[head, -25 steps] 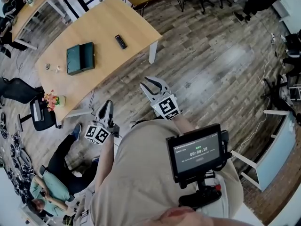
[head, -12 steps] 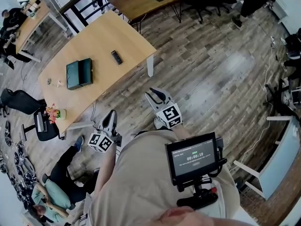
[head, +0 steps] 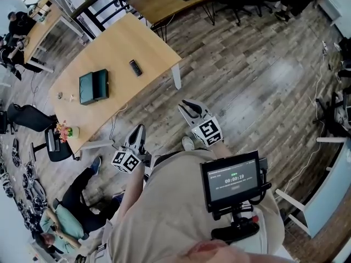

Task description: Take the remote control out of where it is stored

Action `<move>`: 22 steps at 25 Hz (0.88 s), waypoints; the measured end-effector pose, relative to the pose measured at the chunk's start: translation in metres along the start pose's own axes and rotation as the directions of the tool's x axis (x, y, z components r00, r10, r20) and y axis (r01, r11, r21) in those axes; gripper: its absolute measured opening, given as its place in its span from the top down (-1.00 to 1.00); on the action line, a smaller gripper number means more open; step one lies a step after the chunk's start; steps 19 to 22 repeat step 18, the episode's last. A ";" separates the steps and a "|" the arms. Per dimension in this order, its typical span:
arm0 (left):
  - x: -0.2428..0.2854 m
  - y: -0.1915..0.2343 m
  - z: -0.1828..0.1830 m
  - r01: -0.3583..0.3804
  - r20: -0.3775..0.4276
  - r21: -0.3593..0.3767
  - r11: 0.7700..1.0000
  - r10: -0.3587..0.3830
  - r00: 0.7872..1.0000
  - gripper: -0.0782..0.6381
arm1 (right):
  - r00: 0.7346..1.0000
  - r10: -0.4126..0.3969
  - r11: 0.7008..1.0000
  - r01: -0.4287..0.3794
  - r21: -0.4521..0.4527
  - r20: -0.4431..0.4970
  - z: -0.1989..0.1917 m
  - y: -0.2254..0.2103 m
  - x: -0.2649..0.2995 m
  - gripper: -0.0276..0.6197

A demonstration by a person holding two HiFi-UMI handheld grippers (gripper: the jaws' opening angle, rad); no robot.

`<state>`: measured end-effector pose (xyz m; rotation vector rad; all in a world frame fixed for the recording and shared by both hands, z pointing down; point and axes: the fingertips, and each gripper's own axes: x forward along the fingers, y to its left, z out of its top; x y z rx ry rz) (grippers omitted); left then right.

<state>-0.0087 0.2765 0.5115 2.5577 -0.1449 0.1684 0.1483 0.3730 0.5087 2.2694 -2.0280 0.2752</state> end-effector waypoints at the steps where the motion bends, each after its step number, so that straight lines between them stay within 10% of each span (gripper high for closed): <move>1: 0.003 -0.004 -0.003 0.002 0.001 -0.010 1.000 -0.002 1.000 0.76 | 1.000 0.000 1.000 0.000 0.004 -0.003 -0.001 -0.003 -0.003 0.67; 22: 0.054 -0.055 -0.027 0.159 -0.015 -0.109 0.981 -0.162 0.987 0.76 | 0.990 0.120 0.990 -0.124 0.063 0.069 0.024 -0.002 -0.028 0.70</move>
